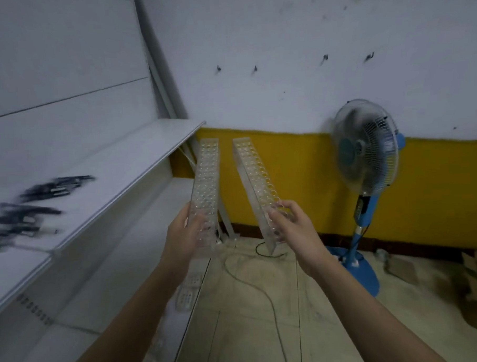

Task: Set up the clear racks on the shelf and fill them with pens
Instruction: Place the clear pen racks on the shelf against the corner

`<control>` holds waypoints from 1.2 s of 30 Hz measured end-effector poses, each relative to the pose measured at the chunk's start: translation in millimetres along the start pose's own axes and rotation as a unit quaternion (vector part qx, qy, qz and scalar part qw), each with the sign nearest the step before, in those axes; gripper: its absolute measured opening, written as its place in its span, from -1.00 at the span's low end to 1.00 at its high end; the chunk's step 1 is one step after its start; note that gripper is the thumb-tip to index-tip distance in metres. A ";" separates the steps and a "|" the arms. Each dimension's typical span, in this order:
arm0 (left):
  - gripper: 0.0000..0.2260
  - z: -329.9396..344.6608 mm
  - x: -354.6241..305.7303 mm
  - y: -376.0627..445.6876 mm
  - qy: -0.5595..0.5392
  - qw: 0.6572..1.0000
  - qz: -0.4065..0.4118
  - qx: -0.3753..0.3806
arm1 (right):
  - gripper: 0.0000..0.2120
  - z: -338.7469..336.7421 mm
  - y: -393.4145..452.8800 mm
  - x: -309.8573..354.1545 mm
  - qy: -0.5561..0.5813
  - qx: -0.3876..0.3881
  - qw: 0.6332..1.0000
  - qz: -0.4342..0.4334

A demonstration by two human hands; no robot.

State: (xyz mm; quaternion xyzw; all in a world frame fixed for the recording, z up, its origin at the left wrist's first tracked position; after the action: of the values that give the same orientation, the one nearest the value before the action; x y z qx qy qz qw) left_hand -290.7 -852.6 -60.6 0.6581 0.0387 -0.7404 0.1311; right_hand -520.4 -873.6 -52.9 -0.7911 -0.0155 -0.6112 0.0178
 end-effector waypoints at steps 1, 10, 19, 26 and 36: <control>-0.76 4.7 0.3 18.7 0.000 1.000 -0.002 0.001 | -0.75 -1.7 18.6 2.4 0.001 0.003 1.000 -0.003; -0.76 64.7 26.8 181.9 0.025 0.999 0.018 -0.039 | -0.81 -27.6 204.2 1.4 0.007 0.061 0.998 -0.022; -0.80 86.3 23.4 306.5 -0.006 0.986 0.025 -0.163 | -0.88 -27.6 377.3 24.3 -0.021 0.124 0.991 -0.045; -0.78 46.1 26.9 412.7 -0.012 0.962 0.037 -0.270 | -0.81 41.6 497.6 43.8 -0.053 0.205 0.976 -0.052; -0.79 0.6 49.4 555.2 -0.014 0.933 0.053 -0.356 | -0.86 145.7 668.0 73.4 -0.076 0.283 0.954 -0.063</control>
State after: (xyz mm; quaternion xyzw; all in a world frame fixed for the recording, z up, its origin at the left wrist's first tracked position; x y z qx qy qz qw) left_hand -160.1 -1394.2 -45.2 0.5589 0.2633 -0.6789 0.3967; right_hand -330.0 -1533.8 -24.8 -0.7953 -0.2392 -0.5195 0.2010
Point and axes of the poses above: each hand's wrist, its own y-axis towards the middle knuckle, its own z-axis out of the palm, x = y × z, the point moved 4 cm from there along y, towards the middle knuckle, and after that the axes turned 9 degrees about -y, right-handed, at the moved point
